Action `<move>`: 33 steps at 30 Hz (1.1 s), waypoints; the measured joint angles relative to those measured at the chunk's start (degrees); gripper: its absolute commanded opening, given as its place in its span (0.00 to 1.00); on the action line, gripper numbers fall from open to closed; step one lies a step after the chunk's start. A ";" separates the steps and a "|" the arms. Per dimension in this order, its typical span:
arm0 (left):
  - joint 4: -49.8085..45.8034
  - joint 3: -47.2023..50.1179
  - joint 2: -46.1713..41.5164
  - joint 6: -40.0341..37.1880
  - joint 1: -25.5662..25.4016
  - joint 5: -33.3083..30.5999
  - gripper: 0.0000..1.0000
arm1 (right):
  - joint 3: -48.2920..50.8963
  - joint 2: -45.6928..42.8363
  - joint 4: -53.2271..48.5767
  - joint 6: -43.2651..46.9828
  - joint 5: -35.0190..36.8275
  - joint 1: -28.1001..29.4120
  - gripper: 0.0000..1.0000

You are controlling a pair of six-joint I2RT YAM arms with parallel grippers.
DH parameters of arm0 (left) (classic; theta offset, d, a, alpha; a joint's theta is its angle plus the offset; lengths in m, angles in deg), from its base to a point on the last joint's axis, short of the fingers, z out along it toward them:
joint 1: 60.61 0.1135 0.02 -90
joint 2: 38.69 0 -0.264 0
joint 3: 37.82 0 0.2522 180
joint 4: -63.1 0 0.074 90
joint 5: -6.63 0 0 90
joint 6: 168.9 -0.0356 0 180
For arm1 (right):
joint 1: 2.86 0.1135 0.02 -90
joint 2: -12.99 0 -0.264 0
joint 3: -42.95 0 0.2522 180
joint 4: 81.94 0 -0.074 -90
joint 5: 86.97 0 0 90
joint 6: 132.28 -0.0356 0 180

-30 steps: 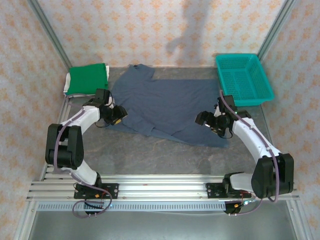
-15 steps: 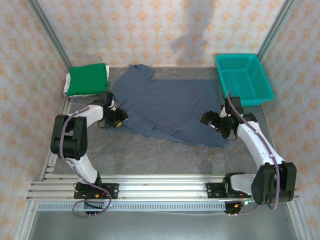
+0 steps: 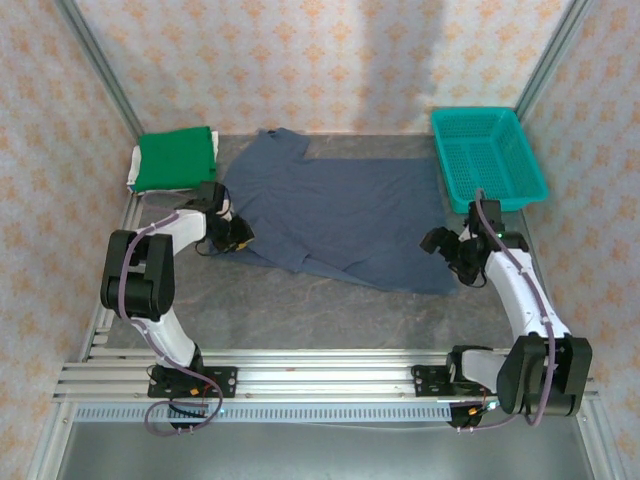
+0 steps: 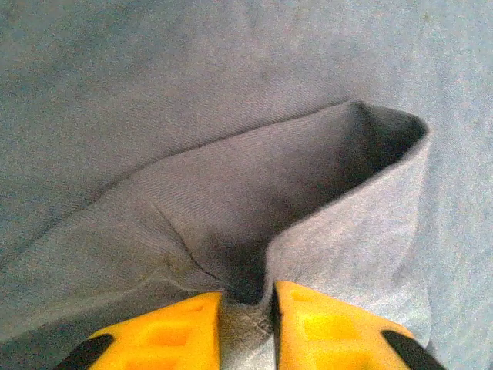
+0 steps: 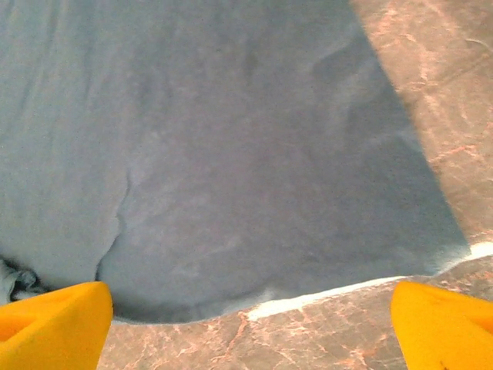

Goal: Fold and stack the t-shirts

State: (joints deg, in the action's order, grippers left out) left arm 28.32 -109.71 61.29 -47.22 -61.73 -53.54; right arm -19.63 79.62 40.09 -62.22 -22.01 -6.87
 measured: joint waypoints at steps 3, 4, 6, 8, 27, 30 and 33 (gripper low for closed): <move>-0.09 0.00 -0.24 -0.17 0.00 0.07 0.10 | 0.09 -0.42 -1.53 -0.20 1.60 -1.36 0.93; -0.15 0.00 -0.42 -0.22 0.00 0.17 0.07 | 0.09 -0.66 -2.03 -0.22 2.23 -2.03 0.93; -0.31 0.00 -0.94 -0.17 0.00 0.44 0.01 | 0.09 -1.27 -3.37 -0.44 3.54 -4.52 0.93; -0.57 -0.02 -1.68 -0.20 0.00 0.98 0.00 | 0.11 -1.68 -4.52 -0.87 4.68 -7.45 0.93; -4.94 1.27 -17.44 -0.22 -1.14 1.73 0.00 | 10.45 4.02 -0.50 -10.58 -4.13 -17.53 0.53; -6.69 1.68 -19.82 -0.22 -1.14 1.73 0.00 | 11.52 4.70 1.27 -11.06 -5.49 -17.53 0.52; -7.91 1.75 -22.10 -0.22 -1.14 1.73 0.00 | 12.85 5.57 3.26 -11.39 -6.34 -17.51 0.50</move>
State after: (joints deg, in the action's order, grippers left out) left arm 20.41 -107.96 39.20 -47.44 -62.87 -51.82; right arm -6.77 85.19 43.35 -73.61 -28.34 -24.38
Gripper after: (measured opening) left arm 0.037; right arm 0.516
